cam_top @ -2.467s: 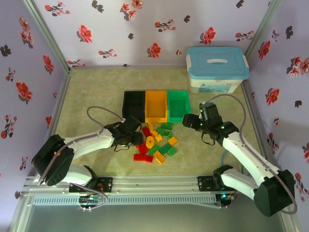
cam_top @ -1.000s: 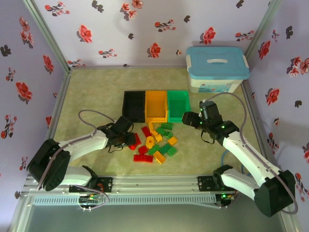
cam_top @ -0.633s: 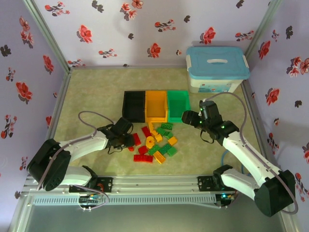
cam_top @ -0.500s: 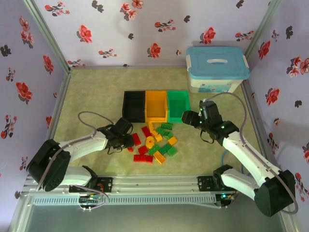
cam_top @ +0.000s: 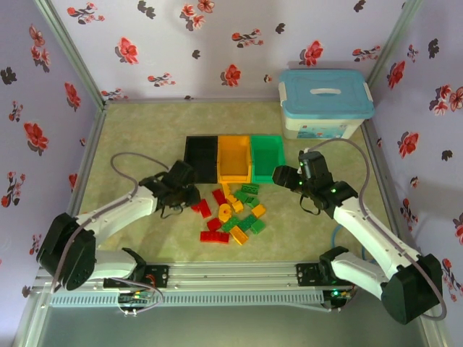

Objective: Sort the legos into containers by color
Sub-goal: Pick up the lego from the center of the table, then place the lego in the container.

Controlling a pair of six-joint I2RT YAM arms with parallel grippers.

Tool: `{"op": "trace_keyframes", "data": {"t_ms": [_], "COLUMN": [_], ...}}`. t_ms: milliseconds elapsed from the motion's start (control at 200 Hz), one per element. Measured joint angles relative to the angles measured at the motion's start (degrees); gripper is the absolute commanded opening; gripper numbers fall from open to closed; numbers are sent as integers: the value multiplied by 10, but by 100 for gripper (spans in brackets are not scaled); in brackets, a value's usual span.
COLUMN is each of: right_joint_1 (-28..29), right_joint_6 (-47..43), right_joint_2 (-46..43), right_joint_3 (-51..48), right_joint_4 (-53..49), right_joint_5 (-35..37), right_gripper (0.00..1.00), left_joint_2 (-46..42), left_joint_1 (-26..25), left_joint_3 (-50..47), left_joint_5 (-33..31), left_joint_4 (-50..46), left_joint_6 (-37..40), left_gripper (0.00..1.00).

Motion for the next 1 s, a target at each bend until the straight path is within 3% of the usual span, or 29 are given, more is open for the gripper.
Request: {"op": "trace_keyframes", "data": {"t_ms": [155, 525, 640, 725, 800, 1000], "right_joint_1": [0, 0, 0, 0, 0, 0], "right_joint_6": [0, 0, 0, 0, 0, -1], "right_joint_2": [-3, -57, -75, -83, -85, -81], "right_joint_3": [-9, -38, -45, -49, -49, -45], "right_joint_4": [0, -7, -17, -24, -28, -40], "right_joint_5": [0, 0, 0, 0, 0, -1], "right_gripper": [73, 73, 73, 73, 73, 74], "left_joint_2": [38, 283, 320, 331, 332, 318], "left_joint_1": [41, 100, 103, 103, 103, 103], "left_joint_3": [123, 359, 392, 408, 416, 424], "left_joint_5": [-3, 3, 3, 5, 7, 7], "left_joint_4": [-22, -59, -75, -86, -94, -105], "left_joint_6": [46, 130, 140, 144, 151, 153], "left_gripper": [18, 17, 23, 38, 46, 49]}}
